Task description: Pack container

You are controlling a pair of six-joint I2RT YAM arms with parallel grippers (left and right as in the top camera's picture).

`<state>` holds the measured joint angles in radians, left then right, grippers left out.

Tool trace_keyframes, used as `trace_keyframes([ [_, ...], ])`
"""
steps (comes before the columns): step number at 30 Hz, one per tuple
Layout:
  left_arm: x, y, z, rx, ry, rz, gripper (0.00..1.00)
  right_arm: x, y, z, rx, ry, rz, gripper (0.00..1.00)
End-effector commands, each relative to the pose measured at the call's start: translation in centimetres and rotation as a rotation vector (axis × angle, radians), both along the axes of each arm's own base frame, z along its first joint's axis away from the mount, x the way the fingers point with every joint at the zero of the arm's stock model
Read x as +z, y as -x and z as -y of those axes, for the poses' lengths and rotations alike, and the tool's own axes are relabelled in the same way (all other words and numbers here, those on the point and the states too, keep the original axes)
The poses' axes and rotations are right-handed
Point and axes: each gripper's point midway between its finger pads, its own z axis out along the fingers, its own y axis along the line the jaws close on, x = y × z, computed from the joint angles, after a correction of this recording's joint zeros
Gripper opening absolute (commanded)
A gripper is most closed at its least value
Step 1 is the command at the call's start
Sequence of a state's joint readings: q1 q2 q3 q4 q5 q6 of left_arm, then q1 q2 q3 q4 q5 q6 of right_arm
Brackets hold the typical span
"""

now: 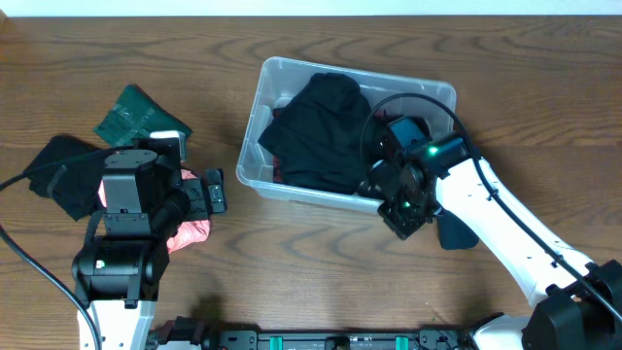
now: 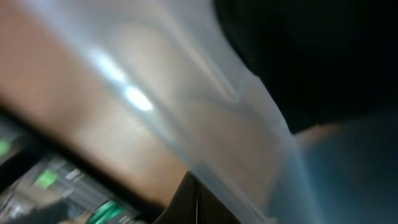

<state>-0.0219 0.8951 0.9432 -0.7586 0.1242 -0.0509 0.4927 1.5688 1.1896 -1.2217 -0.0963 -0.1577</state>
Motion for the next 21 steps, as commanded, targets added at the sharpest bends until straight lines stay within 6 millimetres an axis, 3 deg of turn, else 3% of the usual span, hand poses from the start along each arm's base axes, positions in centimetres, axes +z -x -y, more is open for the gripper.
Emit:
trace_keyframes([
  [1, 1.0, -0.2, 0.0, -0.009, -0.012, 0.026, 0.98, 0.6, -3.3, 4.1, -0.209, 0.227, 0.193, 0.02],
  [4, 1.0, -0.2, 0.0, -0.009, -0.012, 0.026, 0.98, 0.6, -4.1, 3.7, -0.210, 0.208, 0.223, 0.01],
  [11, 1.0, -0.2, 0.0, -0.009, -0.012, 0.026, 0.98, 1.0, -4.3, -0.5, -0.050, 0.019, 0.227, 0.01],
  [14, 1.0, -0.2, 0.0, -0.009, -0.012, 0.026, 0.98, 2.8, -5.6, -1.0, -0.075, -0.036, 0.323, 0.01],
  [17, 1.0, -0.2, 0.0, -0.009, -0.012, 0.026, 0.98, 6.1, -8.1, 0.0, -0.219, -0.102, 0.473, 0.06],
  [18, 1.0, -0.2, 0.0, -0.009, -0.012, 0.026, 0.98, 7.1, -8.9, 0.6, -0.267, -0.127, 0.514, 0.11],
  [19, 1.0, -0.2, 0.0, -0.009, -0.012, 0.026, 0.98, 8.1, -9.6, 1.3, -0.319, -0.149, 0.552, 0.25],
  [21, 1.0, -0.2, 0.0, -0.009, -0.012, 0.026, 0.98, 9.8, -10.8, 3.4, -0.427, -0.178, 0.617, 0.41],
])
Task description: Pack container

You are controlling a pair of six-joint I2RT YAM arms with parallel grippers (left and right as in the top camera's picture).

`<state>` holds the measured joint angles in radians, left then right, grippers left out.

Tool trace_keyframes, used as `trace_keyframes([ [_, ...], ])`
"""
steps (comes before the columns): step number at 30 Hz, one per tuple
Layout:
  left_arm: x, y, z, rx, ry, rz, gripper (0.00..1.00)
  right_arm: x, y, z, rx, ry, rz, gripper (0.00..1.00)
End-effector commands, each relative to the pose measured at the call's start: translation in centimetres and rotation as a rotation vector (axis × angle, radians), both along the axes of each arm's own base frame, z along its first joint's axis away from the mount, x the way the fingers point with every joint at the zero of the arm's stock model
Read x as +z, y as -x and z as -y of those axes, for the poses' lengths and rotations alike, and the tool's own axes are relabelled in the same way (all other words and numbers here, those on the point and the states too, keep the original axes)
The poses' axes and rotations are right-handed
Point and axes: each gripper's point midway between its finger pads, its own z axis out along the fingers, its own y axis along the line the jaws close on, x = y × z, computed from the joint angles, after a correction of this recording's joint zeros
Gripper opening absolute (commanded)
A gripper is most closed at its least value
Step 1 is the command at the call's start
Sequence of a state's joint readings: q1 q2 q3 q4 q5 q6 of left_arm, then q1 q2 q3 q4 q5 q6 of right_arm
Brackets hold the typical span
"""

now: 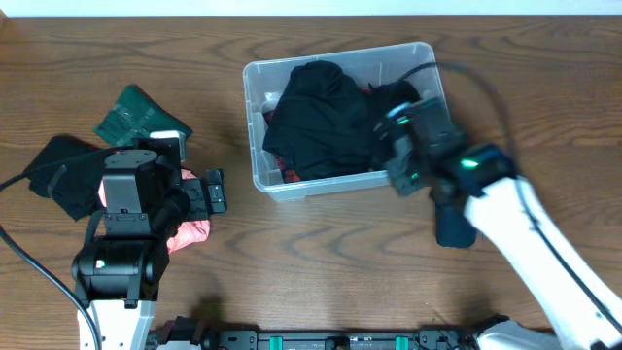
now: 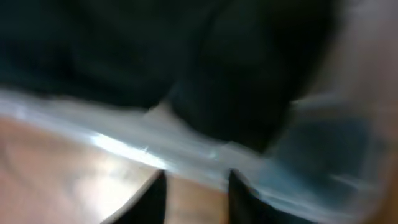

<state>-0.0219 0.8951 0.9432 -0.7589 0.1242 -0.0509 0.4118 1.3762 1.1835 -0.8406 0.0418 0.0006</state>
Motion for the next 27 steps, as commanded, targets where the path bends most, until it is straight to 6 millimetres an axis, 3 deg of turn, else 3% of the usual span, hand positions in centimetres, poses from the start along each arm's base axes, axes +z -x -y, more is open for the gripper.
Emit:
trace_keyframes([
  [1, 1.0, -0.2, 0.0, -0.009, -0.012, 0.026, 0.98, 2.7, -1.5, 4.0, -0.195, -0.062, 0.082, 0.46],
  [3, 1.0, -0.2, 0.0, -0.009, -0.012, 0.026, 0.98, 2.9, -2.0, 6.5, -0.274, -0.064, 0.089, 0.56],
  [8, 1.0, -0.2, 0.0, -0.008, -0.012, 0.026, 0.98, 0.7, -2.1, 12.6, -0.452, -0.062, 0.014, 0.63],
  [15, 1.0, -0.2, 0.0, -0.008, -0.012, 0.026, 0.98, -4.7, -2.7, 15.9, -0.533, -0.073, -0.134, 0.55],
  [23, 1.0, -0.2, 0.0, -0.009, -0.012, 0.026, 0.98, -9.3, -5.0, 14.6, -0.470, -0.157, -0.215, 0.53],
  [27, 1.0, -0.2, 0.0, -0.009, -0.012, 0.026, 0.98, -9.5, -4.8, 11.3, -0.271, -0.274, -0.247, 0.52],
])
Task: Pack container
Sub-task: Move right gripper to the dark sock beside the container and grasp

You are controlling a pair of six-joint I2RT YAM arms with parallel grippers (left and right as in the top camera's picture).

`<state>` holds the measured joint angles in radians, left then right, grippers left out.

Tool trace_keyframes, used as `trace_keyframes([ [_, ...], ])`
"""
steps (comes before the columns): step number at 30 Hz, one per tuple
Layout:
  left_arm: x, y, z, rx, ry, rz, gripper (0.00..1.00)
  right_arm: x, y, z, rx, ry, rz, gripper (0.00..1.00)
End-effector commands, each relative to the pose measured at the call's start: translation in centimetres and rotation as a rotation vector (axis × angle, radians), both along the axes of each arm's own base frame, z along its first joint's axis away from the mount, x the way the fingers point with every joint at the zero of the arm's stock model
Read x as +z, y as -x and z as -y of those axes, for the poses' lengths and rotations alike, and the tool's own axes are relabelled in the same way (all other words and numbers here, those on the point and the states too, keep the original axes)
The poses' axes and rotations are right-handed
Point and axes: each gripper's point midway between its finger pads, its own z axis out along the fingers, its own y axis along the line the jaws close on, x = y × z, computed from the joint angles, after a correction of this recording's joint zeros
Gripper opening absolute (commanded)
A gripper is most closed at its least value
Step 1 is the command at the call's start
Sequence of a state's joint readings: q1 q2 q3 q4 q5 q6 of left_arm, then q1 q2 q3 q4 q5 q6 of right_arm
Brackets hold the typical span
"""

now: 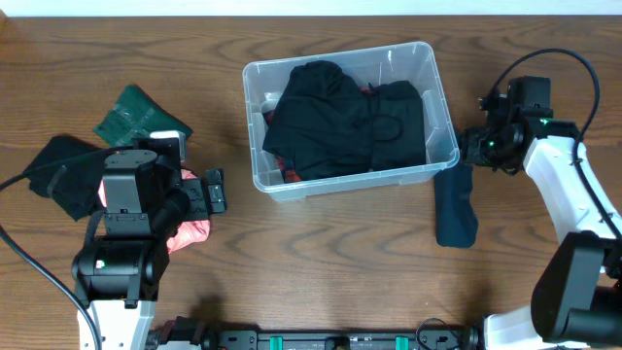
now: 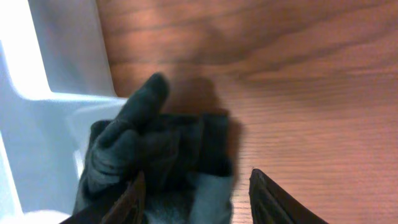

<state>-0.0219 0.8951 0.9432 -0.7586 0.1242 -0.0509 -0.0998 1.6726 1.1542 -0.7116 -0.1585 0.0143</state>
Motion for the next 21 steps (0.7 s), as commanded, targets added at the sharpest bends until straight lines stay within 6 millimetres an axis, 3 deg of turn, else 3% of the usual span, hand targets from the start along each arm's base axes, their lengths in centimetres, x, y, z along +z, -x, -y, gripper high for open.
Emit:
trace_keyframes([
  [1, 1.0, -0.2, 0.0, -0.009, -0.012, 0.025, 0.98, 0.4, 0.5, -3.7, 0.197, -0.171, 0.024, 0.51],
  [4, 1.0, -0.2, 0.0, -0.008, -0.012, 0.025, 0.98, 0.9, 1.7, -5.5, 0.316, -0.251, 0.025, 0.50],
  [9, 1.0, -0.2, 0.0, -0.009, -0.012, 0.025, 0.98, 0.5, 3.5, -5.8, 0.358, -0.264, -0.035, 0.42],
  [12, 1.0, -0.2, 0.0, -0.009, -0.012, 0.025, 0.98, 0.3, 3.9, -5.5, 0.329, -0.255, -0.065, 0.41],
  [17, 1.0, -0.2, 0.0, -0.009, -0.012, 0.025, 0.98, -0.7, 4.2, -3.1, 0.219, -0.133, -0.129, 0.45],
  [21, 1.0, -0.2, 0.0, -0.009, -0.012, 0.025, 0.98, 0.5, 5.4, -3.3, 0.219, -0.136, -0.142, 0.48],
])
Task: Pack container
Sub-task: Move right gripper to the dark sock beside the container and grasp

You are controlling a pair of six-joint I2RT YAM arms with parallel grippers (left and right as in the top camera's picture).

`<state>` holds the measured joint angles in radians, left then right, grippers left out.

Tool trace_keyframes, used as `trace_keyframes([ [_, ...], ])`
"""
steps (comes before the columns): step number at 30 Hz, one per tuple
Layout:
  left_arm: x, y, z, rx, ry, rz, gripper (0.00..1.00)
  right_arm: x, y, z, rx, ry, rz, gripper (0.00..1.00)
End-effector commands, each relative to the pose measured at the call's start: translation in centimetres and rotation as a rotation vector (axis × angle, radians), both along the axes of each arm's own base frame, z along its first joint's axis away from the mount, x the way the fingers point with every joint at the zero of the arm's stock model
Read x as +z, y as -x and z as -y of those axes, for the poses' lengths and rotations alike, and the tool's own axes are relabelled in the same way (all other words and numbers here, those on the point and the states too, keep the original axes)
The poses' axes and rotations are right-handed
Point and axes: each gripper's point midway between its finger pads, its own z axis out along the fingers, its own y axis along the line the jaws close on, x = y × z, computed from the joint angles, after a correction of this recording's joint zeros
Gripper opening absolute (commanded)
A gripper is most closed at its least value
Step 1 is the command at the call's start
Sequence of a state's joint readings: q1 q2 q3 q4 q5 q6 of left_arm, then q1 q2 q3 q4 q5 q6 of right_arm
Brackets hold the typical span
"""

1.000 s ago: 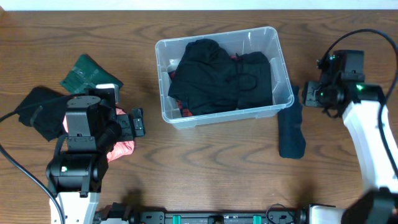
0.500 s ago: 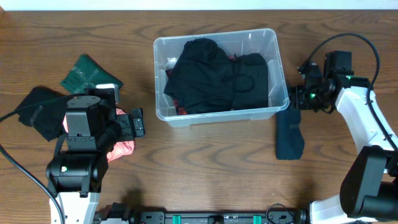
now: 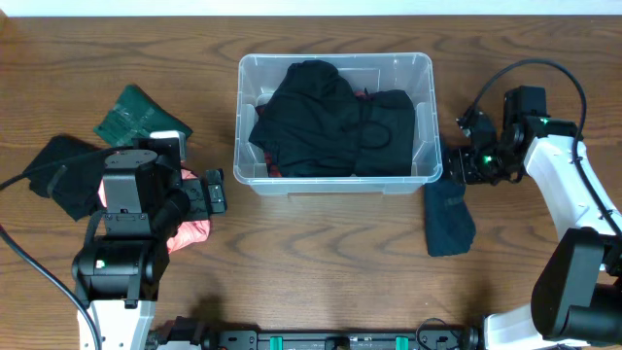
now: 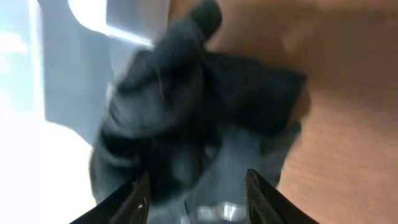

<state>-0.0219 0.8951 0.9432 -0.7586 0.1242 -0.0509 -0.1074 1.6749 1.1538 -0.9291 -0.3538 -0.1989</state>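
Note:
A clear plastic container (image 3: 335, 177) stands at the middle of the table, filled with black clothing (image 3: 330, 131). A dark teal cloth (image 3: 447, 219) lies on the wood just right of the container's front right corner. My right gripper (image 3: 465, 165) is open at the upper end of that cloth, beside the container wall. In the right wrist view the cloth (image 4: 205, 118) fills the space between the spread fingers (image 4: 138, 198), with the container wall (image 4: 56, 93) at left. My left gripper (image 3: 209, 192) rests over a pink cloth (image 3: 190, 233); its jaws cannot be made out.
At the left lie a black garment (image 3: 58, 175) and a green patterned cloth (image 3: 136, 115). The left arm's body covers part of the pink cloth. Bare wood lies in front of the container.
The container has shifted left and squared up with the table. My right gripper has moved a little down and left onto the upper end of the teal cloth, still open.
At first my right gripper was at the tilted container's front right wall. Then the container stood further back and turned, the gripper against its right side. Later the gripper was open over the teal cloth right of it, and now sits lower on that cloth. The left arm never moved.

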Motion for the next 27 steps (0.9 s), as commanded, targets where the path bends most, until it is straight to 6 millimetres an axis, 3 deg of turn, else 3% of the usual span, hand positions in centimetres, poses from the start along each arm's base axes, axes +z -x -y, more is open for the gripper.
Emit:
trace_keyframes([
  [1, 1.0, -0.2, 0.0, -0.009, -0.012, 0.025, 0.98, 1.4, 0.8, 0.2, -0.018, 0.023, 0.010, 0.48],
  [10, 1.0, -0.2, 0.0, -0.009, -0.012, 0.025, 0.98, 8.3, 4.0, -0.2, -0.032, 0.051, 0.150, 0.48],
  [13, 1.0, -0.2, 0.0, -0.009, -0.012, 0.026, 0.98, 9.1, 4.9, -0.5, -0.039, 0.082, 0.162, 0.47],
  [18, 1.0, -0.2, 0.0, -0.009, -0.012, 0.025, 0.98, 7.1, 5.8, -0.7, -0.091, 0.198, 0.101, 0.46],
  [27, 1.0, -0.2, 0.0, -0.009, -0.012, 0.026, 0.98, 0.1, 7.4, -1.2, -0.225, 0.360, 0.076, 0.49],
])
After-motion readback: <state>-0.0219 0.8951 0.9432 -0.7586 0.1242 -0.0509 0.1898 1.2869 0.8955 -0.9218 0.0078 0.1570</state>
